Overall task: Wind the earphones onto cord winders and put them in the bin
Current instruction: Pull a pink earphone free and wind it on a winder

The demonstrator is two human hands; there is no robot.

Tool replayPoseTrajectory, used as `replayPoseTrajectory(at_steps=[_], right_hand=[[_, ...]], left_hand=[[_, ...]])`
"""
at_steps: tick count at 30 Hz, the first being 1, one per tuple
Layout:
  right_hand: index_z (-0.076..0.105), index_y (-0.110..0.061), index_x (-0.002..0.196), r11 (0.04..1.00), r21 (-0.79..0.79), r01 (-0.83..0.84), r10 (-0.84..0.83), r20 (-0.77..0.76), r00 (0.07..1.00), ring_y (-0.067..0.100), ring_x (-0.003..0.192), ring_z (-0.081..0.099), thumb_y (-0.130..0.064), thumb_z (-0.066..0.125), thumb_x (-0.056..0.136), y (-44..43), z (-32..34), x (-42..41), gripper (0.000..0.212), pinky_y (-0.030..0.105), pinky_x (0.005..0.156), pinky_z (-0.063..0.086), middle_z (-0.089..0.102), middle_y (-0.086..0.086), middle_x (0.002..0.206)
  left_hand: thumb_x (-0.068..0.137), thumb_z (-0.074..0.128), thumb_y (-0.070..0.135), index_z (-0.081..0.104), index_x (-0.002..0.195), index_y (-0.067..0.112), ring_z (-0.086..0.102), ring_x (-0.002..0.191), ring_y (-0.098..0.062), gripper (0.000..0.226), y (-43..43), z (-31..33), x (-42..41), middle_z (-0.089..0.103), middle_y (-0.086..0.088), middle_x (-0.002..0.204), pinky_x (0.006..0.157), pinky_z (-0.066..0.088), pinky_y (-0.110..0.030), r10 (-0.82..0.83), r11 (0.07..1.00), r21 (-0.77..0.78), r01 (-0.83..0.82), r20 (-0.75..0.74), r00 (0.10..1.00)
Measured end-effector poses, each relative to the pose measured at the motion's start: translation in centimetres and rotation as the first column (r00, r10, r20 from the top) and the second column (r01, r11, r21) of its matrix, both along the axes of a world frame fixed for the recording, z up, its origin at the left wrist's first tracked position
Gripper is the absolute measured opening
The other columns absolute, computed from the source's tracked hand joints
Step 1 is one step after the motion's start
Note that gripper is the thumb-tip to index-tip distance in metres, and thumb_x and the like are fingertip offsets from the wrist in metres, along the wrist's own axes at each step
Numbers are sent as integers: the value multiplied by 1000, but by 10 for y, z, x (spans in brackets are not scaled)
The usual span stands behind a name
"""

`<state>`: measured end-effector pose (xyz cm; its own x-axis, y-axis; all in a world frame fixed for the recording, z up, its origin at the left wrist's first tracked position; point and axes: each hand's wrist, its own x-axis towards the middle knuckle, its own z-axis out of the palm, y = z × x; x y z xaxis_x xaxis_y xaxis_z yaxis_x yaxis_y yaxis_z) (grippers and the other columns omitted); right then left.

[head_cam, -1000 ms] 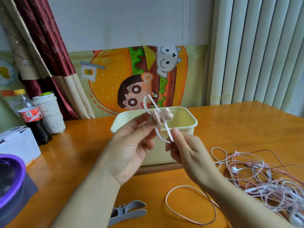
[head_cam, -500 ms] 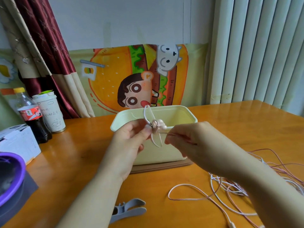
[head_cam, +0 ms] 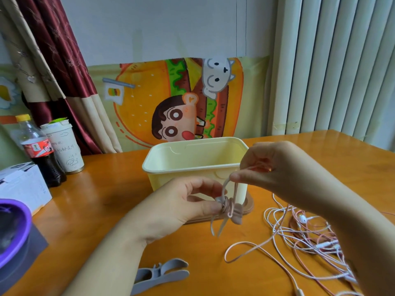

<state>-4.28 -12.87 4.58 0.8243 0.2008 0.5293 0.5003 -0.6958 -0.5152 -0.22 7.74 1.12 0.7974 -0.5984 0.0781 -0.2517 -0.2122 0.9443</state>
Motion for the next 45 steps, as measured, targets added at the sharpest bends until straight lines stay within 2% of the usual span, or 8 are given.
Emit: replayPoseTrajectory(at_steps=[10,13,19,24,30,37,41,45], right_hand=[[70,-6,77,844,496,-203,384,-296,875,18,63,48,-51,61,81,4,-36,24,46,25,60,41,56,15,65],[71,-18,72,695,702,-156,514,-333,790,15,60,38,-46,61,79,27,-51,25,30,25,59,33,45,12,69],[68,-17,72,703,700,-127,513,-375,772,14,55,49,-57,63,77,23,-56,30,41,20,55,41,58,13,73],[71,-16,84,696,710,-107,531,-409,742,10,47,31,-40,55,84,8,-55,34,29,18,45,27,51,4,63],[73,-17,75,971,200,131,-3,-536,844,4,45,35,-35,54,94,-13,-54,39,31,17,46,29,45,-6,54],[72,-12,93,909,-301,287,-381,-326,865,21,84,67,-27,50,96,-17,-59,45,26,34,75,56,72,5,90],[61,-24,120,978,152,144,-135,-69,988,2,97,63,-28,58,91,3,-39,29,29,20,87,51,68,-11,106],[41,-25,140,849,507,-148,321,-272,907,3,112,60,-29,71,83,29,-36,20,64,30,101,46,66,-8,118]], left_hand=[[69,78,22,76,98,20,69,96,-20,30,1,10,-8,73,-4,104,85,55,-33,-122,961,-262,90,-105,987],[60,77,21,78,90,21,67,78,-9,31,-5,7,-6,72,-1,100,62,53,-19,-71,884,-465,-51,-240,968],[52,95,22,71,113,11,61,85,-13,66,-2,0,10,70,-9,113,55,48,-16,-177,723,-681,-116,-345,922],[78,64,19,69,106,17,57,79,-2,29,1,6,11,73,3,103,54,40,-13,-25,632,-719,-288,-391,920],[82,58,19,66,114,19,57,79,1,33,12,9,20,72,9,108,55,40,-9,101,427,-778,-460,-465,880],[80,58,18,66,116,18,58,72,3,37,2,7,13,73,9,107,59,37,-11,111,538,-727,-427,-440,891],[80,59,19,70,108,18,55,78,2,31,-9,5,5,75,6,102,65,28,-18,111,632,-668,-392,-423,899],[77,60,21,69,114,18,57,79,0,37,-16,4,1,74,6,103,58,34,-13,112,654,-656,-378,-410,905]])
